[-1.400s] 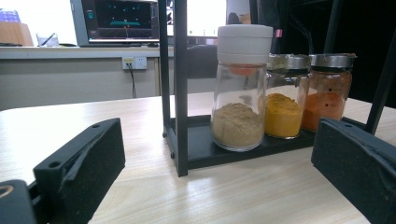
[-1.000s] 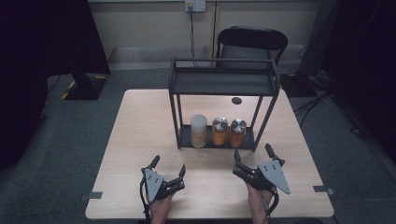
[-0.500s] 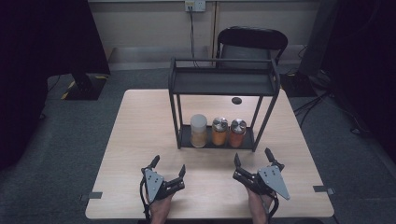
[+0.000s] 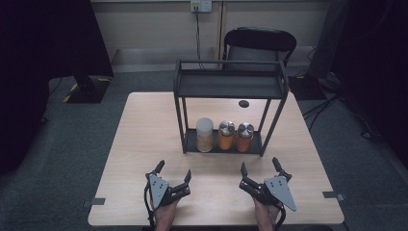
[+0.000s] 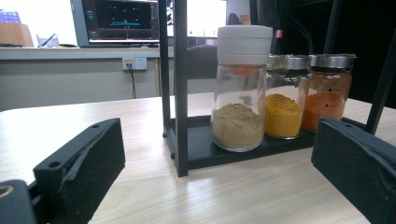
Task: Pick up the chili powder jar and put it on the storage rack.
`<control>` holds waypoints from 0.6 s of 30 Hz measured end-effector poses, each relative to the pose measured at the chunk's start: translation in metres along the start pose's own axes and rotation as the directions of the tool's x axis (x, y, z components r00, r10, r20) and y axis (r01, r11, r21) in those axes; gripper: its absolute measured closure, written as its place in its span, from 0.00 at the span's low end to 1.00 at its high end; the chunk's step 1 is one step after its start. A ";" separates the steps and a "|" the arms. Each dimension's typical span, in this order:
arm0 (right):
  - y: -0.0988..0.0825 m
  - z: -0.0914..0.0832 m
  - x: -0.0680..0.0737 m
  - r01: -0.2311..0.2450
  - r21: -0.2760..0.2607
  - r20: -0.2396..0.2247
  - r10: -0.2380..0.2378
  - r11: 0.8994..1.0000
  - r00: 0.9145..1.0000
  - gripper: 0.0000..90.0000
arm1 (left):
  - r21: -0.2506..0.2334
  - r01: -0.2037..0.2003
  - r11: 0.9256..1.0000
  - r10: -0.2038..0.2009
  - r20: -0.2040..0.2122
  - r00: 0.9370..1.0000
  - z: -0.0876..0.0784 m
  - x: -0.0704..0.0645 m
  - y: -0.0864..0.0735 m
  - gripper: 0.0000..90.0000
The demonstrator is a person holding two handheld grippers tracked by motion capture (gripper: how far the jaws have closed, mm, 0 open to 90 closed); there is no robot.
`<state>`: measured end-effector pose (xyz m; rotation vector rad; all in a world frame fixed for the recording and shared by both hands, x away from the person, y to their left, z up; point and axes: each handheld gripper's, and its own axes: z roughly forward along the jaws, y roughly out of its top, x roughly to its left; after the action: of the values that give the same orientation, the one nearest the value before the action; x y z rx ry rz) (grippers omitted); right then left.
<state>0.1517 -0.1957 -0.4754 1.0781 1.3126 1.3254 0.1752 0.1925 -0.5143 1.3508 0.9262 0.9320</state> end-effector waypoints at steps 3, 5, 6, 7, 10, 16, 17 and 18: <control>-0.003 0.000 -0.001 0.002 0.006 -0.001 -0.002 1.000 1.000 0.00 | 0.001 0.000 1.000 0.000 0.000 1.000 0.000 0.000 0.000 0.02; -0.005 0.000 -0.001 0.000 0.013 0.000 0.000 1.000 1.000 0.00 | 0.002 0.000 1.000 0.000 0.001 1.000 0.000 0.000 0.000 0.02; -0.006 0.000 0.000 0.004 0.016 0.001 -0.004 1.000 1.000 0.00 | 0.001 0.000 1.000 0.000 0.000 1.000 0.000 0.000 0.000 0.02; -0.007 0.000 0.000 0.004 0.019 0.002 -0.004 1.000 1.000 0.00 | 0.001 0.000 1.000 0.000 0.000 1.000 0.000 0.000 0.000 0.02; -0.009 0.000 0.000 0.009 0.026 0.002 -0.009 1.000 1.000 0.00 | 0.001 0.000 1.000 0.000 0.001 1.000 0.000 0.000 0.000 0.02; -0.012 0.002 0.001 0.007 0.045 0.003 -0.007 0.999 1.000 0.00 | 0.000 0.000 1.000 0.000 0.001 1.000 0.000 0.000 0.000 0.02; -0.013 0.002 0.001 0.008 0.048 0.002 -0.008 0.999 1.000 0.00 | 0.000 0.000 1.000 0.000 0.001 1.000 0.000 0.000 0.000 0.02; -0.013 0.002 0.001 0.009 0.050 0.003 -0.009 0.999 1.000 0.00 | 0.000 0.000 1.000 0.000 0.000 1.000 0.000 0.000 0.000 0.02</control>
<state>0.1541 -0.1942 -0.4886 1.1069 1.3534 1.2895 0.1753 0.1926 -0.5143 1.3513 0.9258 0.9317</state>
